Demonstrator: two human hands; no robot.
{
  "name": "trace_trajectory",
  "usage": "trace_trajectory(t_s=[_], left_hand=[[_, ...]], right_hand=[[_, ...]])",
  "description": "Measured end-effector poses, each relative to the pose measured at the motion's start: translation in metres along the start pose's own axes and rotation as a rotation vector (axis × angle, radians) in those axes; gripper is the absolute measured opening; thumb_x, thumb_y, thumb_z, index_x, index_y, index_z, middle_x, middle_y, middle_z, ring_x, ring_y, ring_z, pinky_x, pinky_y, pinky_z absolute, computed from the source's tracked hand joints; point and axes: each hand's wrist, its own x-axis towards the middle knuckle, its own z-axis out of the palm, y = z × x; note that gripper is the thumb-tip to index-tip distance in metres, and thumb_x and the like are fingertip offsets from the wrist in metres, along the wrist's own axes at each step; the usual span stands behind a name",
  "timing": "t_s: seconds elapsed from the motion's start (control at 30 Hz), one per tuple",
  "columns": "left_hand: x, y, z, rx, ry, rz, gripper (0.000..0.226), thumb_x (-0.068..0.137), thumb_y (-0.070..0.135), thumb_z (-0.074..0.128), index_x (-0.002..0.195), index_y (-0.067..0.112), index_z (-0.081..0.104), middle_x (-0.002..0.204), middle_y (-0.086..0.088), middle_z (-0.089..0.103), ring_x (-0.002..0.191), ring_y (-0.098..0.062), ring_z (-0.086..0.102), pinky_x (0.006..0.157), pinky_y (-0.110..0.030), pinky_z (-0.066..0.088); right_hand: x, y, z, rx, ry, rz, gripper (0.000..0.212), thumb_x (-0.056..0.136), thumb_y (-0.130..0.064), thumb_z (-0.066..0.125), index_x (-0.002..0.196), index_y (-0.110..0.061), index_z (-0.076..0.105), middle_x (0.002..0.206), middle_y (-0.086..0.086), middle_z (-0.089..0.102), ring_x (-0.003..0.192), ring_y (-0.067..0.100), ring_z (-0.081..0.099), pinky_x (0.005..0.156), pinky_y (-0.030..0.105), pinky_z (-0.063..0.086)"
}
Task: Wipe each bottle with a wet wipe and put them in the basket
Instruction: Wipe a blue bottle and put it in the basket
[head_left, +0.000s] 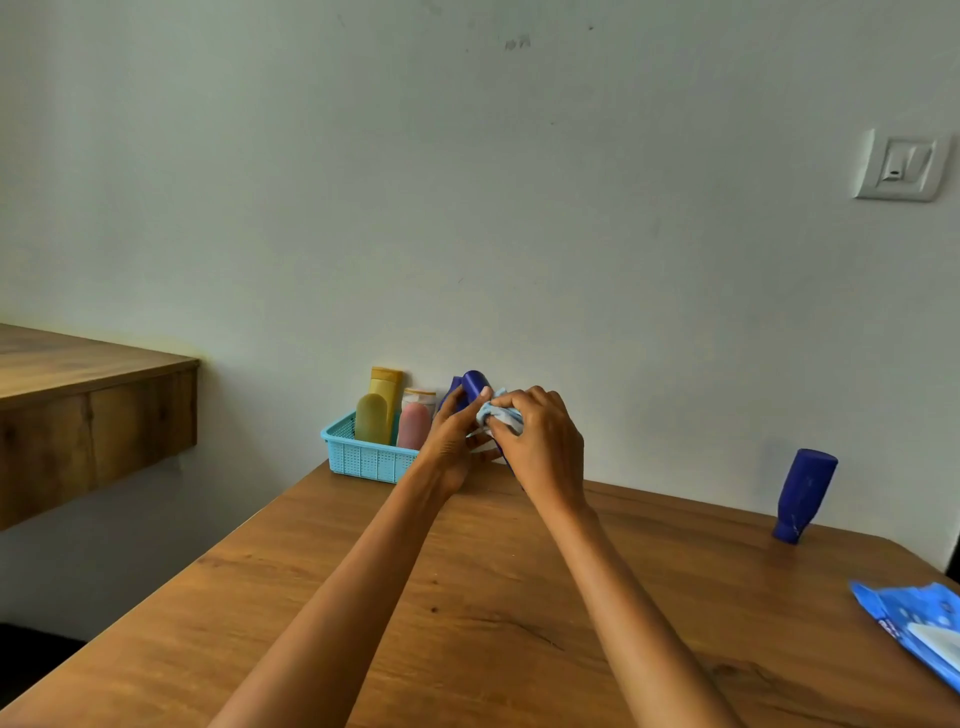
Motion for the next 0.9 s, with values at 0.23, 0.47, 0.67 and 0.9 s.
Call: trace_trajectory(t_s=[0.23,0.47,0.67,0.9], left_hand=[[0.004,0.005,-0.004,-0.003,0.129,0.082,0.055,0.082,0.019,0.071,0.130,0.027,0.046,0.106,-0.011,0.065,0.081,-0.021,0.066,0.058,-0.034,0.056],[0.010,0.003,-0.017,-0.074,0.242,0.100,0.060,0.081,0.024,0.072,0.135,0.021,0.046,0.120,-0.016,0.059,0.104,-0.031,0.062,0.073,-0.045,0.057],[0.009,0.005,-0.016,-0.126,0.211,0.109,0.058,0.084,0.022,0.068,0.137,0.019,0.044,0.116,-0.014,0.060,0.106,-0.030,0.060,0.066,-0.039,0.054],[0.006,0.007,-0.016,-0.121,0.069,0.090,0.059,0.084,0.021,0.065,0.138,0.016,0.043,0.118,-0.017,0.057,0.105,-0.032,0.057,0.072,-0.042,0.054]], right_hand=[[0.000,0.007,0.001,0.062,-0.059,0.001,0.018,0.080,-0.033,0.068,0.091,-0.019,0.063,0.089,-0.004,0.064,0.080,0.009,0.050,0.052,0.014,0.033],[-0.011,0.026,0.008,0.138,-0.151,0.027,0.021,0.075,-0.035,0.073,0.083,-0.021,0.059,0.081,-0.013,0.058,0.073,0.004,0.046,0.050,0.012,0.030],[-0.007,0.038,0.003,0.265,-0.235,0.212,0.013,0.084,-0.033,0.060,0.077,-0.027,0.052,0.073,-0.014,0.054,0.063,0.006,0.051,0.049,0.015,0.034],[0.003,0.037,-0.002,0.513,-0.267,0.437,0.034,0.092,-0.036,0.053,0.066,-0.014,0.056,0.057,-0.003,0.050,0.051,0.004,0.042,0.052,0.022,0.033]])
